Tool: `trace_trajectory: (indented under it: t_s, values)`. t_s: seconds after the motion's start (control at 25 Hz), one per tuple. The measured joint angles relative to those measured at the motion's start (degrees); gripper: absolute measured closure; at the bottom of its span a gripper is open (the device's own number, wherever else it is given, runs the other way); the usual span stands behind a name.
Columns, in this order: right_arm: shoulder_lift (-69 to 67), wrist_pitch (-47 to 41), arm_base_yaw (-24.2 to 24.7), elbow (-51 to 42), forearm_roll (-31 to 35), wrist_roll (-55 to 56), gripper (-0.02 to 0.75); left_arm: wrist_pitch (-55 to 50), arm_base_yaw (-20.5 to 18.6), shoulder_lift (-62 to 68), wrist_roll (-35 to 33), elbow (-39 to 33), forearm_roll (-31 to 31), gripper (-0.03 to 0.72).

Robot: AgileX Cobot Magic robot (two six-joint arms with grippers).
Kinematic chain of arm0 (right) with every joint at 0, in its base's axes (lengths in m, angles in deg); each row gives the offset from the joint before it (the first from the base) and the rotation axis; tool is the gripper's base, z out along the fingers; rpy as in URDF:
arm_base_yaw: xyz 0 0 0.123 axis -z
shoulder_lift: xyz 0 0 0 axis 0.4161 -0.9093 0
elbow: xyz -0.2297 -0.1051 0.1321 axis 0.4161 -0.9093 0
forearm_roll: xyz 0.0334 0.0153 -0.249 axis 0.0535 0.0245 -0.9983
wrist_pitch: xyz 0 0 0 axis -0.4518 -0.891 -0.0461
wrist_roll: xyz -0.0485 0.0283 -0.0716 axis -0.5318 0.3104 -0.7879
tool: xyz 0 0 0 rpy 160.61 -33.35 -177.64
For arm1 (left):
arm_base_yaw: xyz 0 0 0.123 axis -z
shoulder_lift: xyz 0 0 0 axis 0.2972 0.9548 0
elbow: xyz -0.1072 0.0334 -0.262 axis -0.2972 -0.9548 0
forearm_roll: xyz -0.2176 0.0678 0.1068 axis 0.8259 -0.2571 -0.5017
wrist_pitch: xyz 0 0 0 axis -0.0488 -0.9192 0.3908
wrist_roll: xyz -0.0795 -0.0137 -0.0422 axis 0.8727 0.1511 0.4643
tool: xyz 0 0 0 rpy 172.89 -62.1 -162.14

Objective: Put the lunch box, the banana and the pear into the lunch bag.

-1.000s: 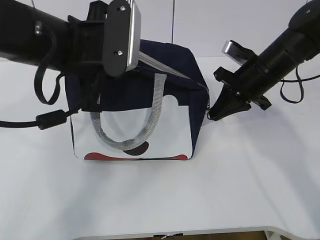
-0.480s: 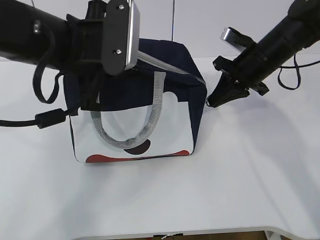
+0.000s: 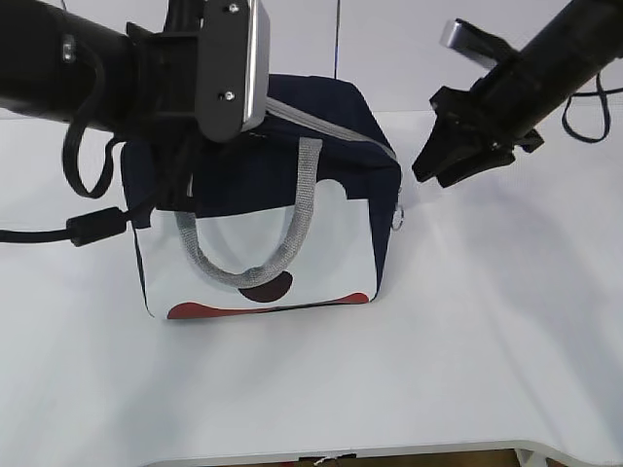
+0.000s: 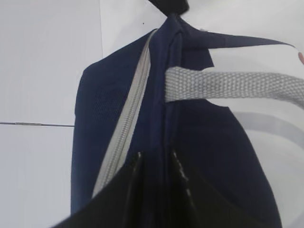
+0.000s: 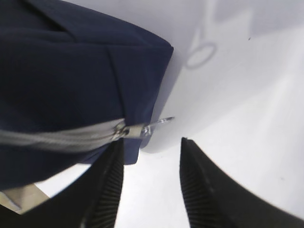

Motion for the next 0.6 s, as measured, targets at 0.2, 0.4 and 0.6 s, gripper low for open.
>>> trace_trajectory:
  t_s: [0.2,0.4,0.6]
  values:
    - [4.90,-0.46,0.00,0.00,-2.08,-1.24,0.376,0.21,0.00,-0.09,0.00,0.00,0.00,0.456]
    - [8.55,-0.58,-0.60,0.00,-2.98,-1.94,0.371,0.30,0.00,-0.09,0.00,0.00,0.30,0.328]
    - [11.16,-0.81,-0.73,0.00,-3.11,-1.97,0.370,-2.85,0.00,-0.65,0.00,0.00,0.35,0.304]
